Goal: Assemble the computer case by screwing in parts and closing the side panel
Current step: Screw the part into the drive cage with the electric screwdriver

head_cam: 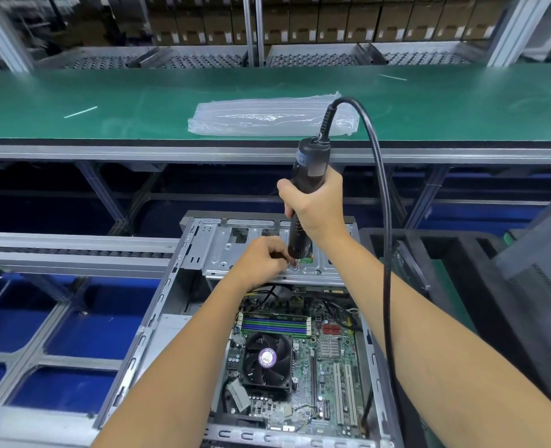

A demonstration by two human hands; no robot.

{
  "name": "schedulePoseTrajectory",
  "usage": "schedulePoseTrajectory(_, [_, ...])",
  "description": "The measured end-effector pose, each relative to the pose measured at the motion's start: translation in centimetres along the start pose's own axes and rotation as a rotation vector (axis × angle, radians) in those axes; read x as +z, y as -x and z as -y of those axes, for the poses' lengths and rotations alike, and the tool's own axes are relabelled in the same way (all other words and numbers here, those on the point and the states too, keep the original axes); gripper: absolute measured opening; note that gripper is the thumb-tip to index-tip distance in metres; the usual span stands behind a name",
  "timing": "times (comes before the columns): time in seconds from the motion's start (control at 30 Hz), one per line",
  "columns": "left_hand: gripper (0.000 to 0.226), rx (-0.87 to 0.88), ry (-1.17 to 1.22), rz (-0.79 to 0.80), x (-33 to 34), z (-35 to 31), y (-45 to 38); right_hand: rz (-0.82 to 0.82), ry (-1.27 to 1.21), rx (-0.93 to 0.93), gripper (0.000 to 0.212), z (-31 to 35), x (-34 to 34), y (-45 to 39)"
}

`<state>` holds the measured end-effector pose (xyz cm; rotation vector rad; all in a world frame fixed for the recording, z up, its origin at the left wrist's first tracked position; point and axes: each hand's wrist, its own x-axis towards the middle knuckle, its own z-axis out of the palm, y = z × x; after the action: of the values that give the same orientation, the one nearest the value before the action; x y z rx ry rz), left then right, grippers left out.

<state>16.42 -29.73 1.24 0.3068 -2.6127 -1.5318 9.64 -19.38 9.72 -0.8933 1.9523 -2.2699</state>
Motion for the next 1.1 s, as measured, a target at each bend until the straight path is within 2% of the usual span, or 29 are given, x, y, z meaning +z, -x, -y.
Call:
schedulePoseTrajectory(0.2, [0.002, 0.007, -0.03, 0.008, 0.1, 0.5, -0.2, 0.077, -0.005, -0.056, 0.028, 0.3, 0.4, 0.4])
schedulePoseTrajectory(0.27, [0.005, 0.005, -0.017, 0.017, 0.0, 0.4, -0.1, 0.081, -0.002, -0.06, 0.028, 0.3, 0.5, 0.5])
schedulePoseTrajectory(0.4, [0.028, 0.004, 0.011, 0.01, 0.0, 0.4, 0.0, 0.075, -0.017, -0.073, 0.03, 0.7, 0.2, 0.4])
schedulePoseTrajectory(0.57, [0.012, 0.028, -0.017, 0.025, -0.1, 0.7, -0.1, 0.068, -0.081, -0.117, 0.03, 2.4, -1.0, -1.1])
schedulePoseTrajectory(0.77, [0.017, -0.1, -0.05, 0.063, 0.1, -0.2, -0.5, -0.046, -0.217, -0.043, 0.029, 4.5, -6.4, -1.4])
schedulePoseTrajectory(0.87, [0.018, -0.153, -0.214, 0.161, -0.1, -1.9, -1.2, -0.083, -0.253, 0.007, 0.025, 5.5, -11.0, -1.2])
schedulePoseTrajectory(0.97, [0.011, -0.062, -0.334, 0.197, 1.9, -5.6, -1.9, -0.113, -0.274, 0.026, 0.026, 6.2, -16.6, -0.3])
schedulePoseTrajectory(1.03, [0.008, 0.077, -0.294, 0.146, 5.5, -8.8, -2.4, -0.136, -0.289, 0.048, 0.026, 6.1, -20.1, 0.7])
schedulePoseTrajectory(1.1, [0.006, 0.195, -0.357, 0.197, 10.2, -11.8, -3.1, -0.144, -0.299, 0.104, 0.026, 5.4, -23.0, 2.1])
